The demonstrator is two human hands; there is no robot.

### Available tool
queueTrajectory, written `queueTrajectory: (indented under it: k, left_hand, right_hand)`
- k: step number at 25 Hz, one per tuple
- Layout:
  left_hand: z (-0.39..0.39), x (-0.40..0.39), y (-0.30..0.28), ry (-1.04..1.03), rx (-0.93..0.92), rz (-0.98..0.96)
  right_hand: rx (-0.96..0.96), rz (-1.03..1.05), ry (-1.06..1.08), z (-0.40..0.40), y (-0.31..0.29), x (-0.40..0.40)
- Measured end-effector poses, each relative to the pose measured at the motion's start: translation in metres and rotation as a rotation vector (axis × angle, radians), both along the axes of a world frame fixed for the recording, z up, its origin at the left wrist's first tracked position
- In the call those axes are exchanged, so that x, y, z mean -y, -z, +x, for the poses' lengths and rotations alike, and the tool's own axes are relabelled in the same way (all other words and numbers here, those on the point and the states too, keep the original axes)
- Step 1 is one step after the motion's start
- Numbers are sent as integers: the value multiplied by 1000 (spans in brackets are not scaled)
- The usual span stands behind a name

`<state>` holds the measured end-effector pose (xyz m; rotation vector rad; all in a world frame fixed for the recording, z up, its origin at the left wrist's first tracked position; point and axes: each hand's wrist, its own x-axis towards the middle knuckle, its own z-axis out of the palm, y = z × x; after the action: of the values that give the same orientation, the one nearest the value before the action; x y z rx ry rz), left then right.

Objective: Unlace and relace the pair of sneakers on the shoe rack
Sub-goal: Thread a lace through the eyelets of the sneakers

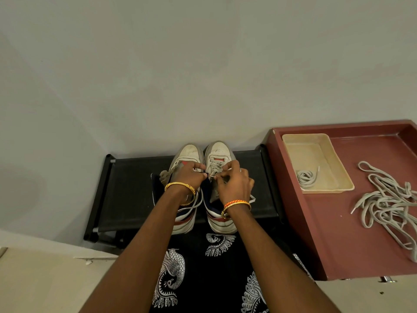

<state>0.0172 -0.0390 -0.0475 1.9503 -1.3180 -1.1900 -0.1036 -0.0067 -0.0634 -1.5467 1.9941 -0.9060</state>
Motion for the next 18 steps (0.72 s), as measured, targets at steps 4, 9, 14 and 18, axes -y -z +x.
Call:
queueTrajectory:
  k: [4,9,14,18]
  left_hand:
    - [5,-1,3,3,-98,11]
    - [3,-1,3,-21,-95,-16]
    - [5,-3,1,8,-98,19]
    - [8,0,-3,46,-69,25]
  right_hand:
    - [10,23,12,-1,5,1]
    - [9,21,2,-2,4,2]
    - [-9,11,-21,1,3,2]
    - [21,31,-9,2,6,9]
